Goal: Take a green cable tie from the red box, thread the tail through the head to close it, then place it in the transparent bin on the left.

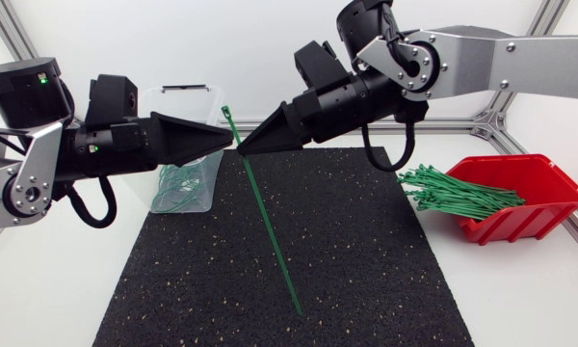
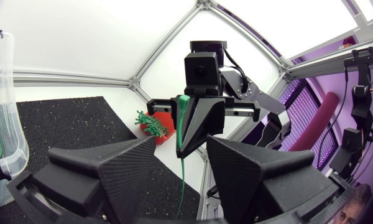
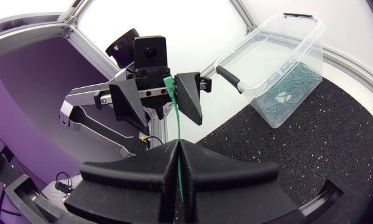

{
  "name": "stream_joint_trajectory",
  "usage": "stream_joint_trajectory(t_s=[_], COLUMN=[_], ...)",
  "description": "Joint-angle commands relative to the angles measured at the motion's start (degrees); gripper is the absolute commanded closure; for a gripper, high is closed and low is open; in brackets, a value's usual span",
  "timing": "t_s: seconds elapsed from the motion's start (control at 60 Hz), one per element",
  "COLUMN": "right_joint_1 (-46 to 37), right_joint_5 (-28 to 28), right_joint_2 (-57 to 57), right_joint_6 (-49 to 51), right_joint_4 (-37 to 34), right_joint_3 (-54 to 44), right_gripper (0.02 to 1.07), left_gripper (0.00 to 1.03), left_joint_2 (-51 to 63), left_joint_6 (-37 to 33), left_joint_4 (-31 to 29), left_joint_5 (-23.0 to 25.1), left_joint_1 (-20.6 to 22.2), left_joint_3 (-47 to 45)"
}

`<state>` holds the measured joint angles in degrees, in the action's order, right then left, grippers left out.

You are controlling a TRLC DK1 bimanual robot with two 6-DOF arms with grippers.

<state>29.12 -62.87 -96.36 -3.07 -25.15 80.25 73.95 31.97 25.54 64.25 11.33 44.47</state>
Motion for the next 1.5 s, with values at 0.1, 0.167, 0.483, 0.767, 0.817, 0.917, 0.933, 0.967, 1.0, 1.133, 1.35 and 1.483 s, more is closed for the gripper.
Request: stream_joint_trajectory(t_s=[0.1,0.167,0.483,0.767,0.817,0.917,0.933,0.967,1.0,1.133,1.35,1.483], right_joint_1=[-0.38,-0.56,-0.3,-0.3,-0.38,-0.21,-0.21,-0.21,-0.21,-0.12,0.06,0.23], right_joint_5=[-1.55,-1.82,-1.82,-1.46,-1.55,-1.46,-1.46,-1.46,-1.46,-1.46,-1.55,-1.55], right_joint_2=[-1.03,-1.29,-2.26,-1.91,-1.73,-1.64,-1.64,-1.64,-1.64,-1.64,-1.82,-1.99], right_joint_6=[-3.43,-4.4,-4.66,-4.66,-4.66,-4.84,-4.75,-4.84,-4.84,-4.84,-4.93,-5.28], right_joint_4=[3.09,4.32,4.84,5.28,5.46,5.72,5.81,5.81,5.81,5.81,5.99,6.6], right_joint_3=[-1.5,-2.03,-2.73,-3.34,-3.43,-3.61,-3.61,-3.61,-3.61,-3.52,-3.78,-4.13], right_gripper=[1.01,1.01,1.01,1.01,1.01,1.01,1.01,1.01,1.01,1.01,1.01,1.01], left_gripper=[0.56,0.61,0.64,0.75,0.76,0.78,0.78,0.79,0.79,0.83,0.86,0.86], left_joint_2=[1.98,2.25,2.42,2.34,2.42,2.6,2.6,2.6,2.6,2.51,2.51,2.51], left_joint_6=[2.58,3.01,3.98,4.33,4.33,4.33,4.33,4.42,4.42,4.42,4.42,4.42], left_joint_4=[1.18,1.71,2.76,3.38,3.38,3.64,3.73,3.73,3.73,3.82,4.08,4.17], left_joint_5=[0.44,0.35,0.26,-0.18,-0.18,-0.18,-0.18,-0.18,-0.18,-0.18,-0.18,-0.26], left_joint_1=[0.01,0.01,-0.35,-0.79,-0.7,-0.43,-0.43,-0.43,-0.43,-0.26,0.18,0.44], left_joint_3=[2.2,2.55,2.55,2.38,2.38,2.29,2.38,2.38,2.38,2.29,2.2,2.29])
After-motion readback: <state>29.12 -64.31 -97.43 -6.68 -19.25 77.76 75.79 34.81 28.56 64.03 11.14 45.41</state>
